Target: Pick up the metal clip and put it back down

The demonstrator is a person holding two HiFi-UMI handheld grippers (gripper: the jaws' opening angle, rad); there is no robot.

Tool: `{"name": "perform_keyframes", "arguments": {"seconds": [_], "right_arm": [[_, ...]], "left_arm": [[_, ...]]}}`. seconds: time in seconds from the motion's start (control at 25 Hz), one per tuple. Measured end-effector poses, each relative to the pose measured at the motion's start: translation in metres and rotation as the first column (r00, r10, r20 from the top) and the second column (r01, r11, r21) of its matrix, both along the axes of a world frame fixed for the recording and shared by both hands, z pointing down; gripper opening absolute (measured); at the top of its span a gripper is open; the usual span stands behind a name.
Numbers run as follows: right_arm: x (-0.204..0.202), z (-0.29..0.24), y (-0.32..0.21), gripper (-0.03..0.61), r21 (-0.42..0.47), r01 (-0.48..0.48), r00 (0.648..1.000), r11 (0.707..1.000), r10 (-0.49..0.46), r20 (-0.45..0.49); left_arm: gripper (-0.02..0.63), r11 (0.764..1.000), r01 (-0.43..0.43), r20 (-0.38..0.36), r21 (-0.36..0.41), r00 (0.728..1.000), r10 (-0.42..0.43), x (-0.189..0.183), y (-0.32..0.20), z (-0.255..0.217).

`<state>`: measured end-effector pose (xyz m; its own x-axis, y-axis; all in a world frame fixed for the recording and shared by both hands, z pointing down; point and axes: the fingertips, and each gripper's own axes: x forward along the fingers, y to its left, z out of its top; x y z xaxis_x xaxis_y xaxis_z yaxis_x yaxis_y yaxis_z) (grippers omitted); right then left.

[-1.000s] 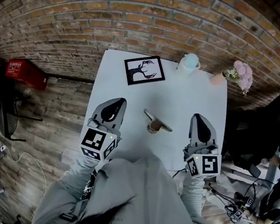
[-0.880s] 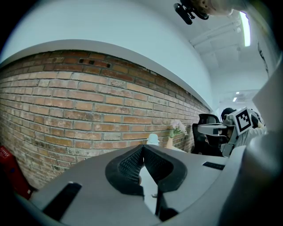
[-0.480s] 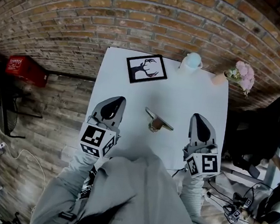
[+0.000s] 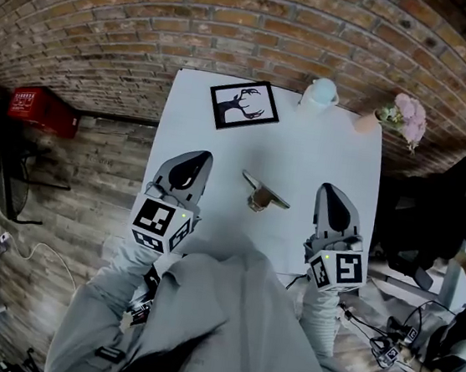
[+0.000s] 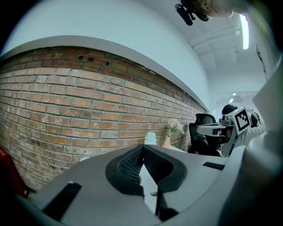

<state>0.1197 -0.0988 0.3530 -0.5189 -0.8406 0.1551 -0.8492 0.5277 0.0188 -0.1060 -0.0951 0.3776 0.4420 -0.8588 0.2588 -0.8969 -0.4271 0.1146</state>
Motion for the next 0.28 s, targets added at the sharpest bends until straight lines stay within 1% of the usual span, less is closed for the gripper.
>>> {"name": "perform_keyframes", "arguments": {"seconds": [0.28], "right_arm": [[0.0022, 0.0022, -0.0010, 0.023, 0.000, -0.008, 1.000, 1.000, 0.008, -0.002]], "left_arm": [[0.026, 1.000, -0.016, 0.005, 0.007, 1.000, 0.016, 0.0017, -0.0036, -0.0005]]}}
